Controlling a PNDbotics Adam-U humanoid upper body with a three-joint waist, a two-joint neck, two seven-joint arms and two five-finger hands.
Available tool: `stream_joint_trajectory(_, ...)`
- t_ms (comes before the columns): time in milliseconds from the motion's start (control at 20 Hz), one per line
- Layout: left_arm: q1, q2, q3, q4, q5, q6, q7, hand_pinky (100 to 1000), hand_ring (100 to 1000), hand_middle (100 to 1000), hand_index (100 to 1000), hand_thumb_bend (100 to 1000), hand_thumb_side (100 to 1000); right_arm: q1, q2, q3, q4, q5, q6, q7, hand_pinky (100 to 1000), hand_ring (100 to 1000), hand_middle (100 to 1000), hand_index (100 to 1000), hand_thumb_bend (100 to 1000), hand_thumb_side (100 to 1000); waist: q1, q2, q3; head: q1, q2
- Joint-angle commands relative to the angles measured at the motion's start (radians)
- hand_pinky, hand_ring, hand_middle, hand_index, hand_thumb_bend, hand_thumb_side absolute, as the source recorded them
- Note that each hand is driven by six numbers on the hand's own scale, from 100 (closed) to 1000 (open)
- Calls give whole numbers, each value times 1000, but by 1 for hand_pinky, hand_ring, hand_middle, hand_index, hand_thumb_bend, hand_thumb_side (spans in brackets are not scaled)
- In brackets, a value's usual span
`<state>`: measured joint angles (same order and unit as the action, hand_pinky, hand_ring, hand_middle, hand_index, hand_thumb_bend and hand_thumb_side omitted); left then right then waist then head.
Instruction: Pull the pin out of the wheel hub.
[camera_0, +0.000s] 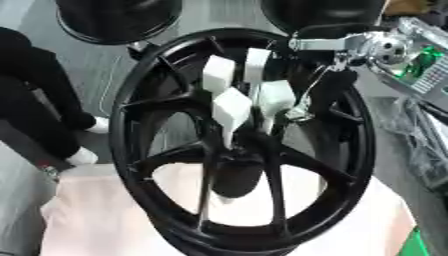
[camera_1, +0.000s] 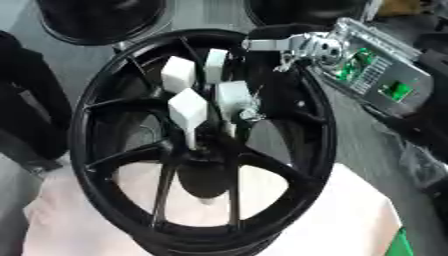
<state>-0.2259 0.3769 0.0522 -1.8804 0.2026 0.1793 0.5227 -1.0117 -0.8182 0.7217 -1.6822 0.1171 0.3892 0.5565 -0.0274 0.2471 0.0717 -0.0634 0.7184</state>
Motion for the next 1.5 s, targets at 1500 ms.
stream_joint_trajectory(1500, -12, 12, 3, -17, 4, -3, -4, 686, 716, 691, 752, 285, 759, 37, -124, -163, -128, -121, 56, -50, 747, 569, 396, 567, 406, 100, 5, -16, -8, -4, -12)
